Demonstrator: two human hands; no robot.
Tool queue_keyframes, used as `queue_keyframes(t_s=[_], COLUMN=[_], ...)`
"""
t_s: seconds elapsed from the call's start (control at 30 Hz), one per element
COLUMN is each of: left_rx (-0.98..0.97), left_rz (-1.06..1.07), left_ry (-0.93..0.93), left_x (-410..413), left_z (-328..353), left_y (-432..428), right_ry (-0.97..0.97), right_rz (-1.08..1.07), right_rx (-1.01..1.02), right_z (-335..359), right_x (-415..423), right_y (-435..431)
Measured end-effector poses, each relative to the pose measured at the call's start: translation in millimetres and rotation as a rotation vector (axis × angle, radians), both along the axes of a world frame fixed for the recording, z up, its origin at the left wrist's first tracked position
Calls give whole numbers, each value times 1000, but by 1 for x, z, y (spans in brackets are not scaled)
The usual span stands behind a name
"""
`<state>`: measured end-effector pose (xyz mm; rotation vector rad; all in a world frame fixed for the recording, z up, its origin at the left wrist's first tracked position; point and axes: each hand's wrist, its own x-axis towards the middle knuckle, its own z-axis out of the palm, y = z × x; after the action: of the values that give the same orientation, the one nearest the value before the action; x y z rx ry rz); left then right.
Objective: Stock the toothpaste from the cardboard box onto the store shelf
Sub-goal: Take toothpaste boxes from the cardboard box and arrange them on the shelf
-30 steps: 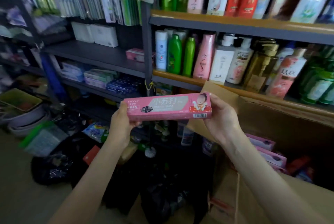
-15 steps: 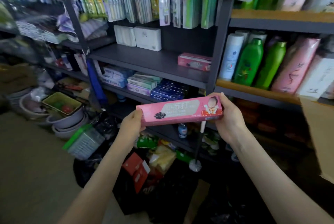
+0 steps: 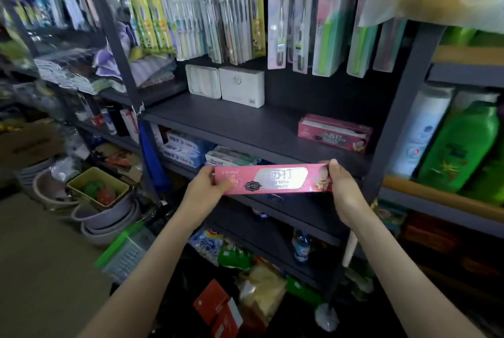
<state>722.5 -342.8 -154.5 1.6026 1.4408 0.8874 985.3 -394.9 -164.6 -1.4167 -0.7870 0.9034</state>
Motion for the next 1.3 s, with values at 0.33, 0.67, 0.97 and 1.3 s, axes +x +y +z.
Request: queue_keyframes(t_s=[0.33,0.67,0.97,1.3], left_rx=[106,178,194,371], left_rz=[-127,-123,-211,-317], left_ry=[-36,-117,23,227], left_x=[4,21,50,122], left_z=[13,-19,-38,-21], left_y=[158,306,355,389], right_ry=[-342,-1130,-1256,-1257], right_rz=[70,-212,-60,-88], right_rx=[-53,-249,-686,-621], right_z=[10,-11,-3,-6], right_x=[9,53,90,94], right_y=[108,203,222,201])
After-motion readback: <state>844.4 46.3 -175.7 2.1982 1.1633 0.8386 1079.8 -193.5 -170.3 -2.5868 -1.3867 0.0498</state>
